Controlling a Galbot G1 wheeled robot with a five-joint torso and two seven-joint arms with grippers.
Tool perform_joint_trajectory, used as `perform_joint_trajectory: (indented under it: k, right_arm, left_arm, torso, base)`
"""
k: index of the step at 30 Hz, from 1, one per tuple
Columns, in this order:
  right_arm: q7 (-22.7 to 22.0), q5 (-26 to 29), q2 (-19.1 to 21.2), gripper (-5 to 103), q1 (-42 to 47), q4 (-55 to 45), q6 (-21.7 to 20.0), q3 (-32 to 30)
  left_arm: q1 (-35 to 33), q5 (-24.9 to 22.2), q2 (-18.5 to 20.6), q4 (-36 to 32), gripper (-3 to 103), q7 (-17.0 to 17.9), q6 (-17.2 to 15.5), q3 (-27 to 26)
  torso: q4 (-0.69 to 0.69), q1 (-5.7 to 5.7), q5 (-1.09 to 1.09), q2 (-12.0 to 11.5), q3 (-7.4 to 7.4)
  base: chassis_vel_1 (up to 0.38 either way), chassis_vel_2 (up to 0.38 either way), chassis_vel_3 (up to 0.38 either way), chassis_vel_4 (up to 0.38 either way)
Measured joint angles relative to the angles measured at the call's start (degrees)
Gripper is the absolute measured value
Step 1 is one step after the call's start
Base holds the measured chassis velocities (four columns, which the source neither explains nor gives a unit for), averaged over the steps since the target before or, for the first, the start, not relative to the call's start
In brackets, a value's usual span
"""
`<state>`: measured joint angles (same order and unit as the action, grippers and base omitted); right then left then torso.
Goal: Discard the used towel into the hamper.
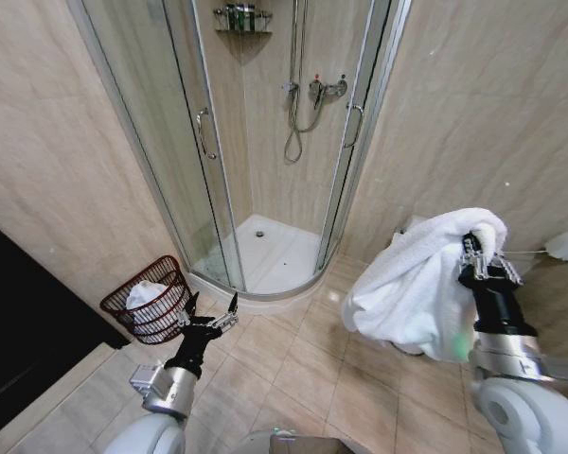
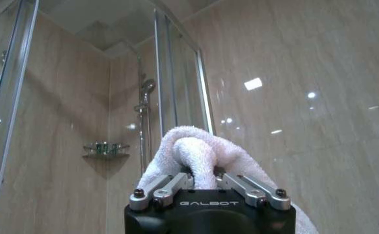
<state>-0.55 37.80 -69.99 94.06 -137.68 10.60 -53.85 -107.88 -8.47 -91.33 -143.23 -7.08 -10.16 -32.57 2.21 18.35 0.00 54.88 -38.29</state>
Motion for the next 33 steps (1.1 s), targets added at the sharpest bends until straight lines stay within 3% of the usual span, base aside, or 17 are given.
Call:
perform_joint_trajectory:
  k: [33]
  right_arm:
    - [0.96,-0.55,-0.37,13,0.32,0.49,0.85,0.18]
  left_arm:
    - [0.00,0.00,0.00,0.00,100,0.00,0.00,0.00]
  torso:
    - [0.00,4.02,0.00,8.96,-4.97]
  base:
    - [0.000,0.000,0.000,0.000]
